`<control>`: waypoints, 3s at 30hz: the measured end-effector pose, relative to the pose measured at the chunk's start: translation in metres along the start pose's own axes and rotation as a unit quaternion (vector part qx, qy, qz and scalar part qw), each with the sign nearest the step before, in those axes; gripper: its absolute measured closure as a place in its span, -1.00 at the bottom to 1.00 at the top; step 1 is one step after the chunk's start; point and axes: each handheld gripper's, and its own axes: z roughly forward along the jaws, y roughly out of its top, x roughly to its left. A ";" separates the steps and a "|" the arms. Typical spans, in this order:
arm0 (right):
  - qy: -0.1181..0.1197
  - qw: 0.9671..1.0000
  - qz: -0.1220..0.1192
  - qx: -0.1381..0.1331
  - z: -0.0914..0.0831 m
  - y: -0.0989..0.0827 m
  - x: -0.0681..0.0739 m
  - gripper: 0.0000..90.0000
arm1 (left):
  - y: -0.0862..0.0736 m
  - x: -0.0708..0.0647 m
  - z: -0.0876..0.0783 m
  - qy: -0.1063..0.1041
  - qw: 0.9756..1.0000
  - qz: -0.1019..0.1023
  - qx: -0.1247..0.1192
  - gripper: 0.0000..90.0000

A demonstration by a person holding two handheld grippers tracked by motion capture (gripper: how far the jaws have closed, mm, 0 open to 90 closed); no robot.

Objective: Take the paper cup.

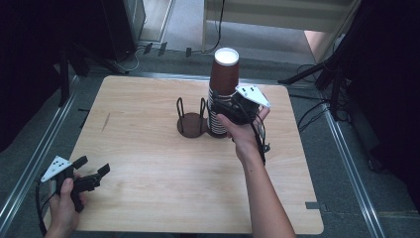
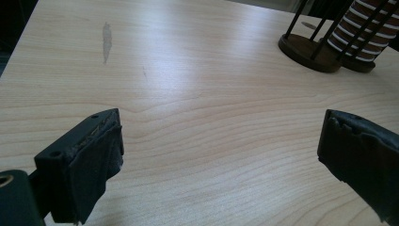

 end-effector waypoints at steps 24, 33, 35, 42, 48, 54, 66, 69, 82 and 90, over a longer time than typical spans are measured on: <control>-0.014 1.000 -0.015 -0.002 0.030 0.016 0.007 -0.84 | 0.000 0.000 0.000 -0.005 1.000 -0.002 0.001 -0.97; -0.014 1.000 -0.013 -0.001 0.038 0.019 0.007 -0.85 | 0.000 0.000 0.000 -0.005 1.000 -0.001 0.000 -0.97; -0.017 1.000 -0.014 -0.001 0.040 0.019 0.008 -0.85 | 0.000 0.000 0.000 -0.004 1.000 0.000 0.000 -0.97; -0.015 1.000 -0.011 0.005 0.049 0.019 0.006 -0.87 | 0.000 0.000 0.000 -0.005 1.000 0.001 0.001 -0.97; -0.019 1.000 -0.013 0.003 0.051 0.020 0.008 -0.85 | 0.000 0.000 0.000 -0.006 1.000 0.004 0.001 -0.97; -0.021 1.000 -0.016 -0.001 0.049 0.021 0.009 -0.82 | 0.000 -0.001 0.001 -0.007 1.000 0.005 0.001 -0.97; -0.016 1.000 -0.015 -0.014 0.041 0.034 0.010 -0.78 | 0.000 -0.001 0.001 -0.006 1.000 0.007 0.002 -0.97; -0.014 1.000 -0.014 -0.015 0.040 0.037 0.011 -0.78 | 0.000 -0.001 0.001 -0.006 1.000 0.007 0.001 -0.97; -0.009 0.999 -0.023 -0.028 0.032 0.063 0.018 -0.76 | 0.000 -0.001 0.001 -0.006 1.000 0.007 0.002 -0.97; -0.009 0.999 -0.023 -0.035 0.024 0.075 0.019 -0.75 | 0.000 -0.001 0.001 -0.006 1.000 0.006 0.001 -0.97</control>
